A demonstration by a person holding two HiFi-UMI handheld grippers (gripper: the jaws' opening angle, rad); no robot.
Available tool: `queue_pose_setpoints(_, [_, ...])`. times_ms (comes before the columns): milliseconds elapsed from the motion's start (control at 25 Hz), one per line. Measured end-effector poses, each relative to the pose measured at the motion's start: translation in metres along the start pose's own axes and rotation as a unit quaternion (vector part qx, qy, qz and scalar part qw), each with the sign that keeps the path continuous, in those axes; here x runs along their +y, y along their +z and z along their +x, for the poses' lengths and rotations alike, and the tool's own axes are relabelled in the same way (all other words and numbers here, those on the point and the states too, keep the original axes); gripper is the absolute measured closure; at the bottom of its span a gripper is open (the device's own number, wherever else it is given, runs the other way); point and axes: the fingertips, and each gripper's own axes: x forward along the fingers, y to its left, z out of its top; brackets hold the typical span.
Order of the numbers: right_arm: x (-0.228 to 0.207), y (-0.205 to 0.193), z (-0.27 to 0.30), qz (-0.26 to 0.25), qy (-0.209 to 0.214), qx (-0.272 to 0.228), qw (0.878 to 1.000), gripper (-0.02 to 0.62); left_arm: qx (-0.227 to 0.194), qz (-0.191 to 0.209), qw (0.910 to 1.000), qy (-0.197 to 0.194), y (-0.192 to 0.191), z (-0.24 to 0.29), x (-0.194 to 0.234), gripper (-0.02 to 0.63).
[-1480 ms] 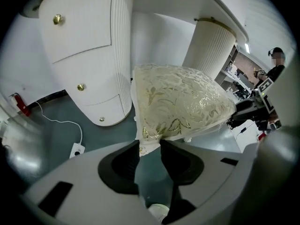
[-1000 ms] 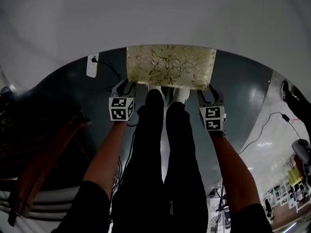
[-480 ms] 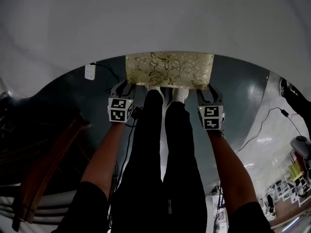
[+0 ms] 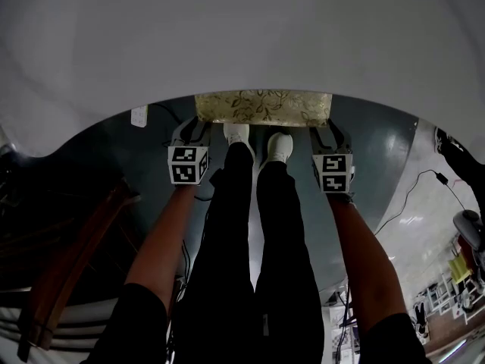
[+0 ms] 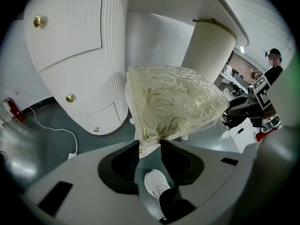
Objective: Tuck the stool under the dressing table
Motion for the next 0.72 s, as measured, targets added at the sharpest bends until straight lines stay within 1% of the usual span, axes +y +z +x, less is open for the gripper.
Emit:
queue_pose_setpoints(160, [-0.020,0.015,0.008,0.009,-0.014,-0.007,1.000,0.385,-0.006,-0.010,0.9999,0.004,0.016,0.011,-0.004,0.459])
queue_pose_setpoints(240, [-0.023,0.023,0.013,0.007,-0.016,-0.008,1.000,0.385,-0.012,-0.017,0.9997,0.009,0.021,0.014,-0.001,0.460])
queue_pose_setpoints(400, [-0.030,0.036,0.019,0.006,-0.023,-0.014,1.000,0.387,-0.025,-0.018,0.9995,0.010,0.031,0.018,0.001,0.460])
queue_pose_setpoints(560, [-0.035,0.041,0.020,0.020,-0.028,-0.020,0.999,0.388,-0.035,-0.023,0.9991,0.012,0.037,0.021,0.002,0.460])
queue_pose_setpoints(720, [-0.033,0.041,0.016,0.031,-0.032,-0.027,0.999,0.388,-0.039,-0.019,0.9990,0.007,0.039,0.016,0.002,0.460])
